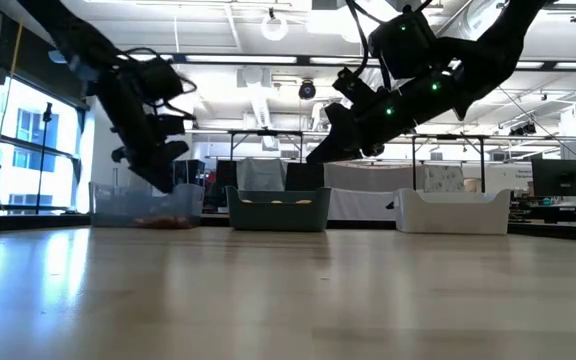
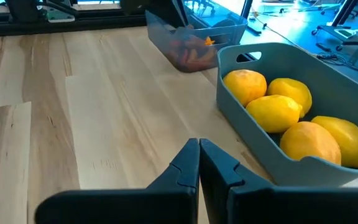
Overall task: Sort produce into baskets
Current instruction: Return to Home Position
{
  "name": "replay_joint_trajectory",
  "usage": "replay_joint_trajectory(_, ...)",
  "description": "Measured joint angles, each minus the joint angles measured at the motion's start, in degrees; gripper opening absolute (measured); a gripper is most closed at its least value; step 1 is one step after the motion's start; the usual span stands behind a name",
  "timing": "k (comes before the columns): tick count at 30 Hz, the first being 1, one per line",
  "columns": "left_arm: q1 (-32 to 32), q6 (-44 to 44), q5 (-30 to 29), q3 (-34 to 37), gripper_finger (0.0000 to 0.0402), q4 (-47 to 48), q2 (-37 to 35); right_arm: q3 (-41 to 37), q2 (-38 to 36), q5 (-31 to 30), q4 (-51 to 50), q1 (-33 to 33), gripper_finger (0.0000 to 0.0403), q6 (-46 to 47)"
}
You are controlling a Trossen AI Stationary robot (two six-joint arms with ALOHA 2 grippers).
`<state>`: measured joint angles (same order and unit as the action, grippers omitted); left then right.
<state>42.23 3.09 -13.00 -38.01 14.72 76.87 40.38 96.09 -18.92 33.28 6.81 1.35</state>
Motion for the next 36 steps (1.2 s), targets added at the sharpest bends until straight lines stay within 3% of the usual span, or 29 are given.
replay_joint_trajectory(4,-4.64,2.22,1.10,6.76,0.0047,-12.14,-4.63,0.00,-0.56,0.57,-0.25,0.38,0.0000,-0.35)
replay_joint_trajectory(10,-10.23,1.68,5.84,14.57,0.0008,-27.38,-11.57,0.00,-5.36,7.17,-2.96,2.02,0.0000,-3.64)
replay_joint_trajectory(17,-13.66,-0.31,12.19,22.86,0.0001,-42.36,-18.65,0.04,-14.23,8.70,-13.45,4.29,0.0000,-7.68)
replay_joint_trajectory(22,-14.63,-1.53,16.46,25.91,0.0000,-45.06,-23.43,-0.07,-16.28,14.08,-15.37,5.52,0.0000,-7.87)
replay_joint_trajectory(25,-15.24,-1.85,17.97,27.78,0.0000,-45.51,-26.61,-3.06,-16.33,15.88,-10.36,5.60,0.0000,-8.36)
replay_joint_trajectory(30,-16.56,-1.85,19.53,30.28,0.0000,-45.48,-31.53,-10.67,-16.52,15.98,0.30,5.60,0.0000,-6.57)
replay_joint_trajectory(36,-17.98,-1.76,20.64,33.40,0.0000,-46.46,-36.49,-17.88,-23.20,15.96,1.70,5.60,0.0000,-4.32)
